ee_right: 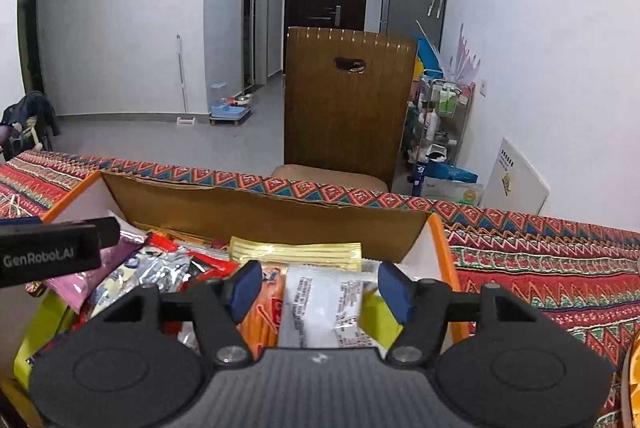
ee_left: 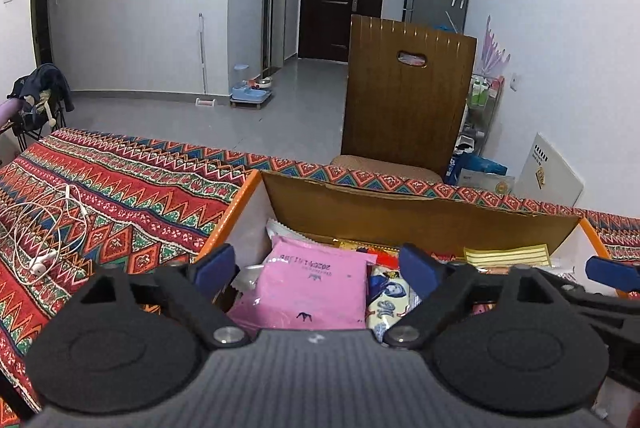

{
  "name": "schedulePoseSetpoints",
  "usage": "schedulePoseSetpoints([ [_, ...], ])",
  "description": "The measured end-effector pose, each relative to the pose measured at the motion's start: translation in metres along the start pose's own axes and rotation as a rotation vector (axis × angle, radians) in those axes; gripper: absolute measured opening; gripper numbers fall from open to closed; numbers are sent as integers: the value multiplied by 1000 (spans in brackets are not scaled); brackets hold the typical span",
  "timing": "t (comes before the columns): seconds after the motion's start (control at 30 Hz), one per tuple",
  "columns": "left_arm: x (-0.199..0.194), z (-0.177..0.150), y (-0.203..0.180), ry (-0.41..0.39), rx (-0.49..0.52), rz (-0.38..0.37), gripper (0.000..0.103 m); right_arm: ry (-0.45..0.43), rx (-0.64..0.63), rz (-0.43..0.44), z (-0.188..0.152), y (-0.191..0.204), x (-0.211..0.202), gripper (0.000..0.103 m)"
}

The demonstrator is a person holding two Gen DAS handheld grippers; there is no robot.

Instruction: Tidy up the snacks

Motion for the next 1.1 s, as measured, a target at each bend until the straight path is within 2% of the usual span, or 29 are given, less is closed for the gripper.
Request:
schedulePoseSetpoints([
  [0.07,-1,3,0,-4,8,4,92,-2,1,-3,0,1,0,70],
  [0.3,-19,8,4,-28,14,16,97,-18,-4,13,2,2,-18,73],
  [0.57,-68,9,9,-67,26,5,98,-66,-10,35,2,4,-69,77],
  [0.83,-128,-16,17,-92,33,-19,100,-129,-3,67,-13,5,-138,78],
  [1.1,-202,-56,31,-113,25,-55,101,-164,8,82,-48,3,-212,82],
])
Point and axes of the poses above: each gripper's, at about its wrist camera, not at the fingertips, and x roughly the way its jaws point, y to its left, z to its top, the point moved 6 cm from there along x, roughly the way its jaws point, and after that the axes turned 9 degrees about x, right-handed, at the moved point
